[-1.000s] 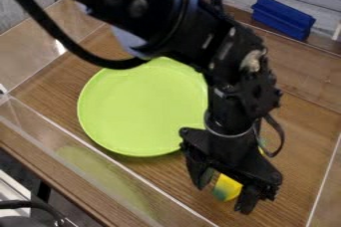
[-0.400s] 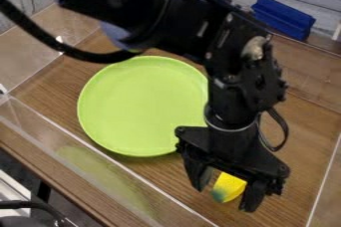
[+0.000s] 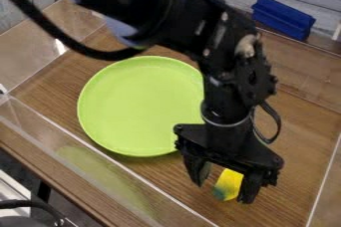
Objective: Put the banana in the green plate
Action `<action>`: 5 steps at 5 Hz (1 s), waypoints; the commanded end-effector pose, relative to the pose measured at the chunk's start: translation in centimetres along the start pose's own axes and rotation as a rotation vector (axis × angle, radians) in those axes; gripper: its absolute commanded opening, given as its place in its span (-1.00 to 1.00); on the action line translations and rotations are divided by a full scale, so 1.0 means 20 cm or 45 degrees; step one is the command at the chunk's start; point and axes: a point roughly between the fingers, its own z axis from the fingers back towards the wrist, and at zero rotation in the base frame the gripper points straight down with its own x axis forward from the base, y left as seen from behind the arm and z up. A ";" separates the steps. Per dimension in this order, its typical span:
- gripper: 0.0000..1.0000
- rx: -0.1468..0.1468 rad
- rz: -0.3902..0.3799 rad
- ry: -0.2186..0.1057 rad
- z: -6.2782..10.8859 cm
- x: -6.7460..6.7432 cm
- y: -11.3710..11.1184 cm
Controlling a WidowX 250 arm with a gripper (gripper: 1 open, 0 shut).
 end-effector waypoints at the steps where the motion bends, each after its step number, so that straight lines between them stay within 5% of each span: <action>1: 1.00 -0.030 0.057 -0.065 -0.02 0.07 -0.08; 2: 1.00 -0.034 0.110 -0.080 -0.08 0.08 -0.13; 3: -1.00 -0.031 0.150 -0.089 -0.10 0.08 -0.14; 4: -1.00 -0.014 0.178 -0.091 -0.09 0.07 -0.16; 5: -1.00 0.001 0.076 -0.074 -0.06 0.05 -0.20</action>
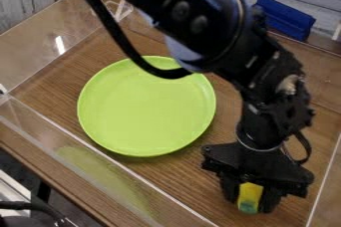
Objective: Put the banana in the green plate
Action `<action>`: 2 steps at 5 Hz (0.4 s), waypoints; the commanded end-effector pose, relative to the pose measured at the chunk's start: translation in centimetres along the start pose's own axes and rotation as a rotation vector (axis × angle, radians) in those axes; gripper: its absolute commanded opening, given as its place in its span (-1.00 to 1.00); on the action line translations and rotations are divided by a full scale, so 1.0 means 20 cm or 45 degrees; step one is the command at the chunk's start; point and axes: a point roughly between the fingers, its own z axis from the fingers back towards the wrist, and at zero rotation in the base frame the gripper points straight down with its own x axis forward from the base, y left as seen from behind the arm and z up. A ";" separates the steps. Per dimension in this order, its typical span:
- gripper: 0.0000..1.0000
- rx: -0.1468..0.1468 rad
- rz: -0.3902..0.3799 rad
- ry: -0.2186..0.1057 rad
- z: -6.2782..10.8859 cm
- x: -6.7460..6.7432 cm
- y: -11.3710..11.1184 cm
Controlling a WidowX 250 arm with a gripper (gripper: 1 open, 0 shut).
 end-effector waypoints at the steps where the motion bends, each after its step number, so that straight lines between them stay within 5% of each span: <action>1: -1.00 -0.029 -0.111 -0.042 0.11 0.01 -0.07; 2: -1.00 -0.013 -0.193 -0.030 0.11 0.00 -0.06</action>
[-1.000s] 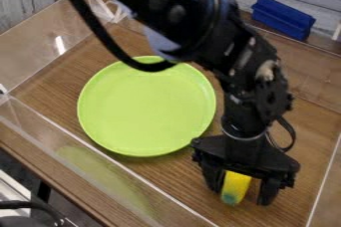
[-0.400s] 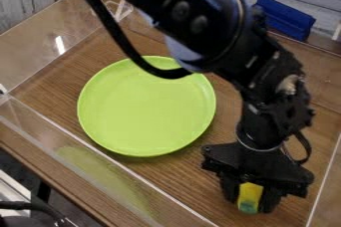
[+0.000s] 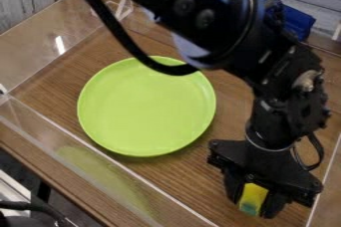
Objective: Put the banana in the green plate
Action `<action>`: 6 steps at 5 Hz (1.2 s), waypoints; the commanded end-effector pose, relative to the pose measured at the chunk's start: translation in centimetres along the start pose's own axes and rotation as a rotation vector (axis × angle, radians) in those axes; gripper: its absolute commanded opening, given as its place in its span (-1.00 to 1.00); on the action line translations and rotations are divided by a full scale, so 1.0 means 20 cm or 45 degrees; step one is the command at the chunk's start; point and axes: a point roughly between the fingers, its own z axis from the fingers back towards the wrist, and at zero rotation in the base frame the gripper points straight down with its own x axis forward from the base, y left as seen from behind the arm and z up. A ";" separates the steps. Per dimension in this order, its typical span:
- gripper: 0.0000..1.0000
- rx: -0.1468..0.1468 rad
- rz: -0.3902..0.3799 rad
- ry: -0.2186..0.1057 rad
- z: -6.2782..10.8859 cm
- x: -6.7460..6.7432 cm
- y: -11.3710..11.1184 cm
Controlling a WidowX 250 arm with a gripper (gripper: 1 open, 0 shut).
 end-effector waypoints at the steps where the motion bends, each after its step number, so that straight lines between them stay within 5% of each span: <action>1: -1.00 -0.025 -0.092 -0.049 0.05 0.02 -0.02; 3: -1.00 -0.016 -0.284 -0.026 0.08 0.04 0.02; 6: -1.00 0.033 -0.165 -0.009 0.13 -0.01 0.10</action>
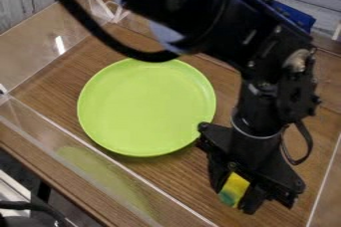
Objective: Put the banana in the green plate
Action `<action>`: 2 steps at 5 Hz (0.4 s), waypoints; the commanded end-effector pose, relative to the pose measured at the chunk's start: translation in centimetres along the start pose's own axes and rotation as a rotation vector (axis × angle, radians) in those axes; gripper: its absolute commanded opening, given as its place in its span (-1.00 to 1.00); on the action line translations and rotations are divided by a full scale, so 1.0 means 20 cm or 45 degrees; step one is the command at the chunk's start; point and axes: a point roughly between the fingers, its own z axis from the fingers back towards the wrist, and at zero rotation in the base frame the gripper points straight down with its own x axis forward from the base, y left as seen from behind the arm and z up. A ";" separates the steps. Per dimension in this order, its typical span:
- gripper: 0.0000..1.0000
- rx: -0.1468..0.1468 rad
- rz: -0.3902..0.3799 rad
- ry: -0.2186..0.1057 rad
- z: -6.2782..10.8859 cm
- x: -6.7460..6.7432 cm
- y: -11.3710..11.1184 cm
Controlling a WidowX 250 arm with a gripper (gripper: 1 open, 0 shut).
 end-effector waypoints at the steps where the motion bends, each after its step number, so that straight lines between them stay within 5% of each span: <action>1: -1.00 0.000 0.072 -0.049 0.03 -0.01 0.04; 2: -1.00 0.010 0.001 -0.042 0.06 0.00 0.01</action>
